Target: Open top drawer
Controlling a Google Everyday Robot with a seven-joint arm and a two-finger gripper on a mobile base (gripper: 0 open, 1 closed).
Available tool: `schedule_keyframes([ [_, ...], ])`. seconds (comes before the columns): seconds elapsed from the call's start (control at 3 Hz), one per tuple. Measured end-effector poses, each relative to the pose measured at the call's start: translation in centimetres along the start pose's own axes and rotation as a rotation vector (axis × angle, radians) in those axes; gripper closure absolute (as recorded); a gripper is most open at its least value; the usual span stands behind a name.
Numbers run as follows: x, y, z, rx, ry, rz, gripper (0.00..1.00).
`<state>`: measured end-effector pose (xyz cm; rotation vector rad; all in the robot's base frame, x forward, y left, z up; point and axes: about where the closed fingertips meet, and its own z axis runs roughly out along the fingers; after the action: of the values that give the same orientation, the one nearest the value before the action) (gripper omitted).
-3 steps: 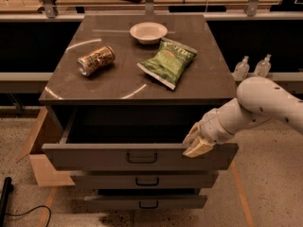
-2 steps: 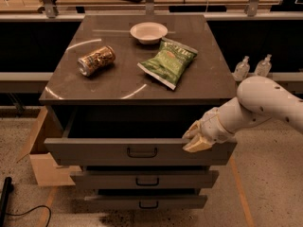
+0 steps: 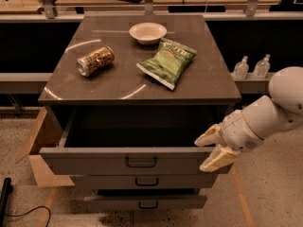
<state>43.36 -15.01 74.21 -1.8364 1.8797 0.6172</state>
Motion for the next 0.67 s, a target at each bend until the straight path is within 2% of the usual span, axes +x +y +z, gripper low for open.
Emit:
schedule_keyframes([
  [0.33,-0.8,2.4,-3.6,-0.002,-0.018,0.039,0.15],
  [0.67,-1.3,2.6,-4.8,0.017,-0.04,0.054,0.38],
])
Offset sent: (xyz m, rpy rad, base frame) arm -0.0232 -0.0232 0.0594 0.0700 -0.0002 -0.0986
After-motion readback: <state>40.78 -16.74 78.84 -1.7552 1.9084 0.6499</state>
